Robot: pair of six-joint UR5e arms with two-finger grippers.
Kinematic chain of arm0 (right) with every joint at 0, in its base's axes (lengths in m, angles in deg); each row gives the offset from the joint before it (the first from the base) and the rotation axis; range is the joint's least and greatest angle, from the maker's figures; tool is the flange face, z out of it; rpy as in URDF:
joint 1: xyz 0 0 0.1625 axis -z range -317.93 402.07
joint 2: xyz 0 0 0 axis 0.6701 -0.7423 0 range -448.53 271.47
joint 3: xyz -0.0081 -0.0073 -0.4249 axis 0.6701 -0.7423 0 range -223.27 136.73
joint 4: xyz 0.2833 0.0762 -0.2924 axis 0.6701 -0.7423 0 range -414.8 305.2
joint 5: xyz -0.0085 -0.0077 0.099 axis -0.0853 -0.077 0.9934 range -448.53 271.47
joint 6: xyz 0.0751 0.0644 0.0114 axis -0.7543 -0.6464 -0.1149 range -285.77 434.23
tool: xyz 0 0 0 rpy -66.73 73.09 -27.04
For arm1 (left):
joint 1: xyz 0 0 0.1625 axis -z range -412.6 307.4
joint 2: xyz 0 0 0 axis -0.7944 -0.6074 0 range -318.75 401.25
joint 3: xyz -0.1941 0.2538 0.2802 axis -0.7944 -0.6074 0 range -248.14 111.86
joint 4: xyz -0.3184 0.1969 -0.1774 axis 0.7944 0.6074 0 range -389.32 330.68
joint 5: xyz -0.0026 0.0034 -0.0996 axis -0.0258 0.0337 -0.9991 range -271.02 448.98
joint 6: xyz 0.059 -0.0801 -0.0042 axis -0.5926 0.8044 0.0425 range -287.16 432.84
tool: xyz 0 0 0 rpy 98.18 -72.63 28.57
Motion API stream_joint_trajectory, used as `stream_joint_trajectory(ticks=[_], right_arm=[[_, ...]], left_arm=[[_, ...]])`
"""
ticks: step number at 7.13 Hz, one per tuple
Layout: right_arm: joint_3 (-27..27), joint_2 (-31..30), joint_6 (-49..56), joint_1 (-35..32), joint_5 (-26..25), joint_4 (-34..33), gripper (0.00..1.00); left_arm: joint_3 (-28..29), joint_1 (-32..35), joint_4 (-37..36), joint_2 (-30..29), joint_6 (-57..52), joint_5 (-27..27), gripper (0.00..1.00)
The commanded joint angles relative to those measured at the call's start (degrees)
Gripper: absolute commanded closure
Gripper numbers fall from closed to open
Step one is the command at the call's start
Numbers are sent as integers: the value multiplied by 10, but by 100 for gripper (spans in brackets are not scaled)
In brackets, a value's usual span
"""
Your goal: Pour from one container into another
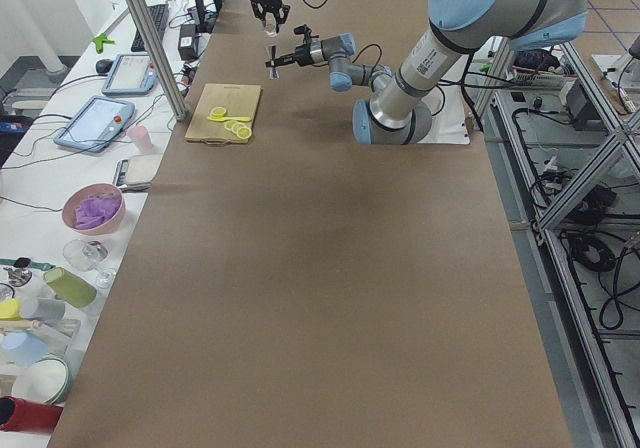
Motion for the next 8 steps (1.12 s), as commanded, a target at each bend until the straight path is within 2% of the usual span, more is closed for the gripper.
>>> stream_joint_trajectory(ticks=[1, 8], right_arm=[[1, 2, 2, 3, -2, -13, 100], [2, 18, 29, 18, -26, -65, 100]], left_arm=[[0, 0, 0, 0, 0, 0, 100], [0, 0, 0, 0, 0, 0, 100]])
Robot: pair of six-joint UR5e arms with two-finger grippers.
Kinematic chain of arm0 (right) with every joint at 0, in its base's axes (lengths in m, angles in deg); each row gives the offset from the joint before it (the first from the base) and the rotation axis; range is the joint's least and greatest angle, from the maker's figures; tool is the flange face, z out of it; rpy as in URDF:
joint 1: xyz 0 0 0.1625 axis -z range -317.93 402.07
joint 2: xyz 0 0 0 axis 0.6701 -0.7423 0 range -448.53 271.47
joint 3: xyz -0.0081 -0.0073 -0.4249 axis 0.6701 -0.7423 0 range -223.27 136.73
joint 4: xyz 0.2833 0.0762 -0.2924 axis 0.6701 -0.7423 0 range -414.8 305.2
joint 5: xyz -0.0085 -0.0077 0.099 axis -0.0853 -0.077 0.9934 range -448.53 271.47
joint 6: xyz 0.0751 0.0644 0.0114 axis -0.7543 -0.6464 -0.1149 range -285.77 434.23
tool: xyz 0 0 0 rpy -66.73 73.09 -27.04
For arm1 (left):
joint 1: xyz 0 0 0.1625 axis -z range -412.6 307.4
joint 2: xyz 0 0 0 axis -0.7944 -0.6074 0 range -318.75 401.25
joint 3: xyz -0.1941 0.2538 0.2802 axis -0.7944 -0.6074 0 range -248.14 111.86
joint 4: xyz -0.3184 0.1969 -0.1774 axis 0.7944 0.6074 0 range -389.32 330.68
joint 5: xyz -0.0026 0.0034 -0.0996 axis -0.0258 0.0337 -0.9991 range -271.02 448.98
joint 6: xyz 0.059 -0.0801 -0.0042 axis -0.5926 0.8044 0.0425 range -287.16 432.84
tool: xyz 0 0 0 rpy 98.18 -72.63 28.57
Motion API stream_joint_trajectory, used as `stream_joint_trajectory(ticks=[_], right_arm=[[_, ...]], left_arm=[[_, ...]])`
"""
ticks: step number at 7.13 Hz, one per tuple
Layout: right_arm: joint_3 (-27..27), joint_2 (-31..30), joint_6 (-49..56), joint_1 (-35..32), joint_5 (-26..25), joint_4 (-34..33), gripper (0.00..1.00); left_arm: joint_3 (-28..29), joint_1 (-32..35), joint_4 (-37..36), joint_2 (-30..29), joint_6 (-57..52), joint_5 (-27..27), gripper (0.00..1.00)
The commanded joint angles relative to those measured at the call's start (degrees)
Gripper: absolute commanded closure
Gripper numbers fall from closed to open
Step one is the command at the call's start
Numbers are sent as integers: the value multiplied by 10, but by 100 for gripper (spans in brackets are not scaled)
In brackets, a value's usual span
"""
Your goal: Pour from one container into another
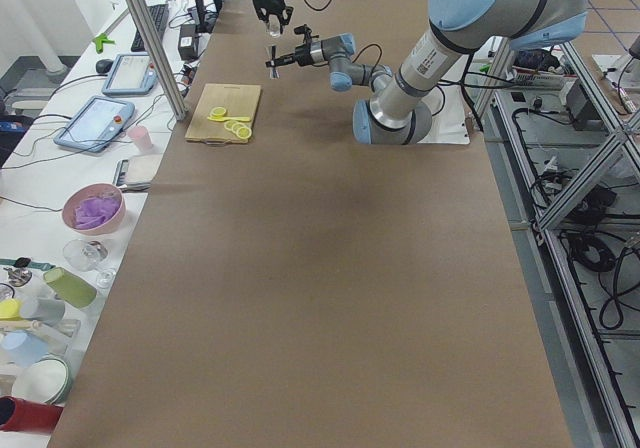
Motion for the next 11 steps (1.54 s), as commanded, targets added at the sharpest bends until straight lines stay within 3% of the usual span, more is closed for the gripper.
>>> stream_joint_trajectory(ticks=[1, 11], right_arm=[[-1, 6, 11, 6, -10, -15, 100], [-2, 14, 32, 15, -32, -40, 100]], left_arm=[[0, 0, 0, 0, 0, 0, 100], [0, 0, 0, 0, 0, 0, 100]])
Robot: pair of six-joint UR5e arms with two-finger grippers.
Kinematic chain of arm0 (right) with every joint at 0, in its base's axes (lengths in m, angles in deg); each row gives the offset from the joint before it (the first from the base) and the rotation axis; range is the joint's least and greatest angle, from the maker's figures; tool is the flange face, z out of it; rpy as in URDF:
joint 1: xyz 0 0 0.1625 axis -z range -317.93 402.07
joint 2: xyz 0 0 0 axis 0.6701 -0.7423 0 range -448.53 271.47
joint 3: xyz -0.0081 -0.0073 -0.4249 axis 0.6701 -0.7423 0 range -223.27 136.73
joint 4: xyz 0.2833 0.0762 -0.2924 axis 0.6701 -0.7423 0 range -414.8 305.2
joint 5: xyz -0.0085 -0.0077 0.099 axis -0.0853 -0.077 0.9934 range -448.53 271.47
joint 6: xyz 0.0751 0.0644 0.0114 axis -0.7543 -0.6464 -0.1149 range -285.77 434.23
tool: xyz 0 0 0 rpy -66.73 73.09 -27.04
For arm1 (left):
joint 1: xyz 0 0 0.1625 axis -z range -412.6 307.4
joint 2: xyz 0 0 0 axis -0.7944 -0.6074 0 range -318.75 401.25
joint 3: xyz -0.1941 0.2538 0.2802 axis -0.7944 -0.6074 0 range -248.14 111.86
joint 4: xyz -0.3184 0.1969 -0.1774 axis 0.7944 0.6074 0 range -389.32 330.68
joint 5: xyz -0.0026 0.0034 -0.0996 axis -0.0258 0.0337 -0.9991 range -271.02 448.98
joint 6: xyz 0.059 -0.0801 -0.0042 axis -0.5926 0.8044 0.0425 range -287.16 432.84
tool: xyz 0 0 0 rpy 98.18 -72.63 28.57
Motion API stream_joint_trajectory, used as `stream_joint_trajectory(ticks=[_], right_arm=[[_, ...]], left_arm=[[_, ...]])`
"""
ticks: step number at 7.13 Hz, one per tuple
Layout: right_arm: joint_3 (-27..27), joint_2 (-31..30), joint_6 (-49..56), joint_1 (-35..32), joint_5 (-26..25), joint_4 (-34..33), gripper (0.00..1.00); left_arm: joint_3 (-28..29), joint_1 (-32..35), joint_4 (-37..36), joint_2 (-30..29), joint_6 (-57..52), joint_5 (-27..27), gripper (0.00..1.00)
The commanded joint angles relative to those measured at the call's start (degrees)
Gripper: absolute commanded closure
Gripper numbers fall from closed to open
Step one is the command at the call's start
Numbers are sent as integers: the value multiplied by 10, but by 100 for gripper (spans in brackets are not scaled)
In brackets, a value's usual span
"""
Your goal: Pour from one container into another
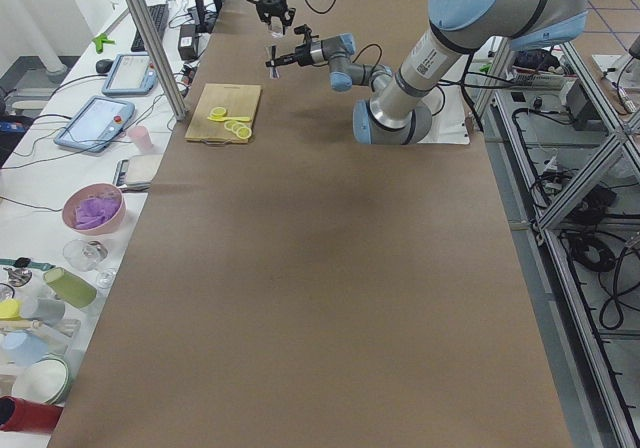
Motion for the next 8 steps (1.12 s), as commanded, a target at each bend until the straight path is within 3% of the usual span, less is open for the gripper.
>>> stream_joint_trajectory(ticks=[1, 3, 5, 7, 8], right_arm=[[-2, 0, 0, 0, -1, 0, 100], [7, -8, -2, -3, -2, 1, 100], [54, -47, -27, -3, -2, 9, 100], [102, -110, -55, -7, 1, 84, 100], [105, -110, -57, -18, 5, 87, 100]], left_arm=[[0, 0, 0, 0, 0, 0, 100], [1, -2, 0, -1, 0, 0, 100], [1, -7, 0, -5, 0, 0, 100], [-2, -15, 2, -9, 0, 3, 100], [-4, -18, 2, -10, 0, 4, 100]])
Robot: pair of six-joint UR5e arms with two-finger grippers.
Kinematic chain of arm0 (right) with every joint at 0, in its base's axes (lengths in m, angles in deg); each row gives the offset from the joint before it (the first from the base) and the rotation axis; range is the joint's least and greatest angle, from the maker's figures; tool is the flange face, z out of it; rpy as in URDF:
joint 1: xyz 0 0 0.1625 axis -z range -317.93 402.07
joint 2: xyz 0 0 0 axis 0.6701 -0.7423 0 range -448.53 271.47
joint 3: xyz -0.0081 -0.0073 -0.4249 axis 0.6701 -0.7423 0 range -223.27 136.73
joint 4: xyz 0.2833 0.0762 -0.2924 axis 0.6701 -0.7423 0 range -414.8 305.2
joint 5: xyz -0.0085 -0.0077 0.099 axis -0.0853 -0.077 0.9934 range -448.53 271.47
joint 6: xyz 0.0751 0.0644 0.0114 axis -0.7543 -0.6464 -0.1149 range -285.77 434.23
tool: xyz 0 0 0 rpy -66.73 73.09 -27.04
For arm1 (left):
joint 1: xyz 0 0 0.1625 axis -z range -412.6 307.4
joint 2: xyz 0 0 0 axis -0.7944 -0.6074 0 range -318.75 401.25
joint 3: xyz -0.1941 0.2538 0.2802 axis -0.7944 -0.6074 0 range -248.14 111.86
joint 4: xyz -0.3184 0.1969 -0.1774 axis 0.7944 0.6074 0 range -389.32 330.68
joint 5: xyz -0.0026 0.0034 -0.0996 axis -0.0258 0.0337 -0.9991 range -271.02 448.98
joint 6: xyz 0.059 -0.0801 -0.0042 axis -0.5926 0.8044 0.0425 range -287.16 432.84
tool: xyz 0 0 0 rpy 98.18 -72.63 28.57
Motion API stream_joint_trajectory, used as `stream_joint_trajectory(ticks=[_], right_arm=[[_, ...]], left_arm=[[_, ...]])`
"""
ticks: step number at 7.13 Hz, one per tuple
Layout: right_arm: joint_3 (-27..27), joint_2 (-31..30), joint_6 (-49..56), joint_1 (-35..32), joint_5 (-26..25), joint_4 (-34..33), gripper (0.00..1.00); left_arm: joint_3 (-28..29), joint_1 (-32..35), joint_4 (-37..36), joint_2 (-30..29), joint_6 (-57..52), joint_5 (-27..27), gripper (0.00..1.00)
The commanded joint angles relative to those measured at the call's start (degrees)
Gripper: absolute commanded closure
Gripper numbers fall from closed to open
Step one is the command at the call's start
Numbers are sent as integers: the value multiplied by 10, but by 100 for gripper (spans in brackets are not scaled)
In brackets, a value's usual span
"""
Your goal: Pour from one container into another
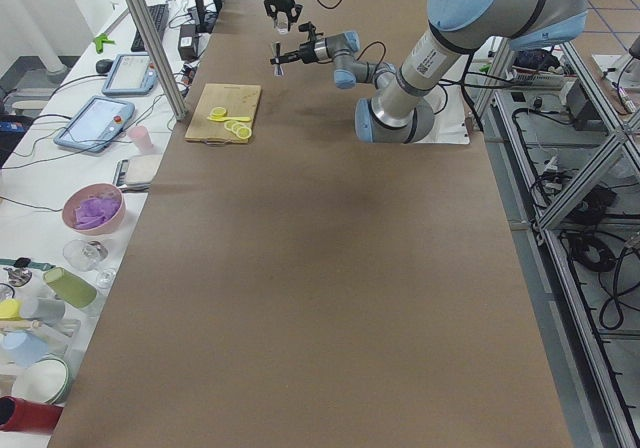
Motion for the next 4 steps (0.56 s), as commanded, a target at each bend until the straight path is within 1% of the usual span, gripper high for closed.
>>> stream_joint_trajectory(ticks=[1, 2, 3, 4], right_arm=[[31, -24, -6, -20, 8, 21, 100], [58, -44, -12, -27, 16, 21, 100], [68, -57, -14, -41, 35, 24, 100], [69, -77, -21, -58, 58, 52, 100]], left_arm=[[-3, -4, 3, -2, 0, 1, 100], [-9, -4, 4, -1, 1, 0, 100], [-16, -4, 11, 2, 3, -1, 100], [-26, -4, 20, 5, 4, -3, 100]])
